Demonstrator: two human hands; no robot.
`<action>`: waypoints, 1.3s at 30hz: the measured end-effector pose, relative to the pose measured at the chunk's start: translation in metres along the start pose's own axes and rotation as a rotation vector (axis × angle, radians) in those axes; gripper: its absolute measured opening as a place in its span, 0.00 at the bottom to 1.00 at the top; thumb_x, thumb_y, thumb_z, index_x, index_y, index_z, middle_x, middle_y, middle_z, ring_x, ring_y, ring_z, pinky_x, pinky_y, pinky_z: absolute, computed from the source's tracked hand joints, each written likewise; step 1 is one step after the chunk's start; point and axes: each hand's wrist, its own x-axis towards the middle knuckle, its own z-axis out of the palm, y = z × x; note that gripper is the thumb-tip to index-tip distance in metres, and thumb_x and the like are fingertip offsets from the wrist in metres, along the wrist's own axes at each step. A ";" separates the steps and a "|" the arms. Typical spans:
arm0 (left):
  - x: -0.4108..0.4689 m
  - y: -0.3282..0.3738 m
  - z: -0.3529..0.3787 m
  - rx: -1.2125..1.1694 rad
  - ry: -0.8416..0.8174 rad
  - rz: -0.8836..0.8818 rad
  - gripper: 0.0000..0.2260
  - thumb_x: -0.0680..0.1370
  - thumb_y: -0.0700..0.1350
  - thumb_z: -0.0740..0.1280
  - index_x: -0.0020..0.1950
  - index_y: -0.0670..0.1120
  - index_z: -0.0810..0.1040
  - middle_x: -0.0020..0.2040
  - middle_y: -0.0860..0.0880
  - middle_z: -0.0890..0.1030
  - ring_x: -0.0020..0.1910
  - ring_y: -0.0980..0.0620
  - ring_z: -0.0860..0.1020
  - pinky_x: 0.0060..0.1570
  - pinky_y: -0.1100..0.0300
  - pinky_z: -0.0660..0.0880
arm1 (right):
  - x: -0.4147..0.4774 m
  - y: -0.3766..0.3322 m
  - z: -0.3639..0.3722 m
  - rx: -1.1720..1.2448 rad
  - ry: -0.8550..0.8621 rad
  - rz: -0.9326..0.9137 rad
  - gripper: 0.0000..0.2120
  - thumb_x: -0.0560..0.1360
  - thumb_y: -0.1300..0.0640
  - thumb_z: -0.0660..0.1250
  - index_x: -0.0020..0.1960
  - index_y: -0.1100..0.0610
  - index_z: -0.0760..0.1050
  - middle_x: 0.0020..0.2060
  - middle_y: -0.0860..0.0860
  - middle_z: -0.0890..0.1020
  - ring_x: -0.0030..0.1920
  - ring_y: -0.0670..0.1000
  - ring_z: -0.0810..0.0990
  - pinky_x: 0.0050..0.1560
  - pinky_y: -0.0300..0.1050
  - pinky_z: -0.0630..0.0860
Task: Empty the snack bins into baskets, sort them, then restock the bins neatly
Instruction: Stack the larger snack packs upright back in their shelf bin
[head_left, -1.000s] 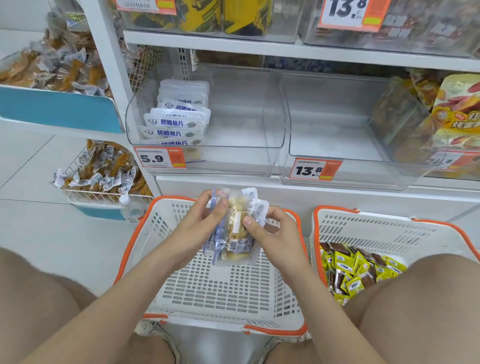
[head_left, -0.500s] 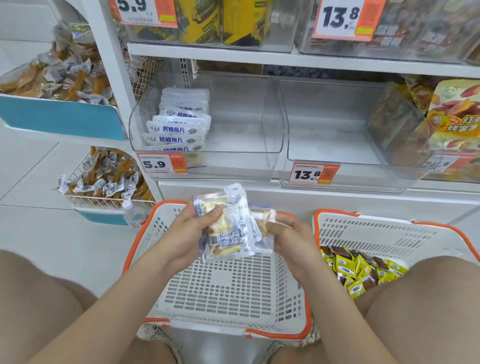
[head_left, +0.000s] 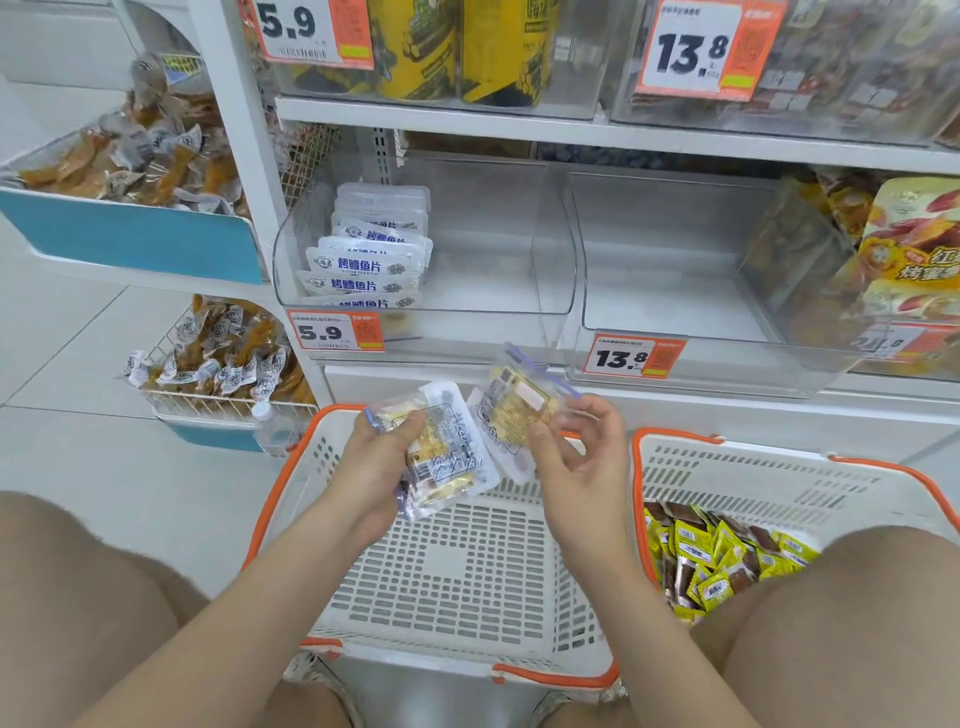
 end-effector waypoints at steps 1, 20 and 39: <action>0.003 -0.002 -0.002 -0.012 0.012 0.016 0.15 0.82 0.48 0.71 0.67 0.52 0.73 0.62 0.49 0.84 0.59 0.45 0.83 0.62 0.38 0.79 | -0.003 0.002 0.002 0.042 0.060 0.033 0.19 0.80 0.68 0.69 0.62 0.48 0.71 0.46 0.52 0.78 0.41 0.46 0.83 0.39 0.38 0.77; -0.034 0.035 -0.008 0.392 -0.454 0.099 0.35 0.75 0.54 0.80 0.77 0.53 0.68 0.74 0.54 0.77 0.71 0.53 0.76 0.72 0.48 0.72 | -0.003 -0.003 0.024 -0.436 -0.076 -0.189 0.19 0.72 0.52 0.81 0.61 0.46 0.81 0.56 0.40 0.83 0.59 0.41 0.81 0.61 0.38 0.75; -0.015 0.179 -0.013 -0.051 -0.548 -0.264 0.18 0.73 0.49 0.64 0.60 0.44 0.74 0.63 0.41 0.74 0.50 0.45 0.75 0.43 0.56 0.65 | 0.092 -0.117 0.074 -0.719 -0.812 -0.678 0.21 0.77 0.53 0.76 0.69 0.48 0.76 0.60 0.39 0.83 0.60 0.45 0.81 0.61 0.47 0.77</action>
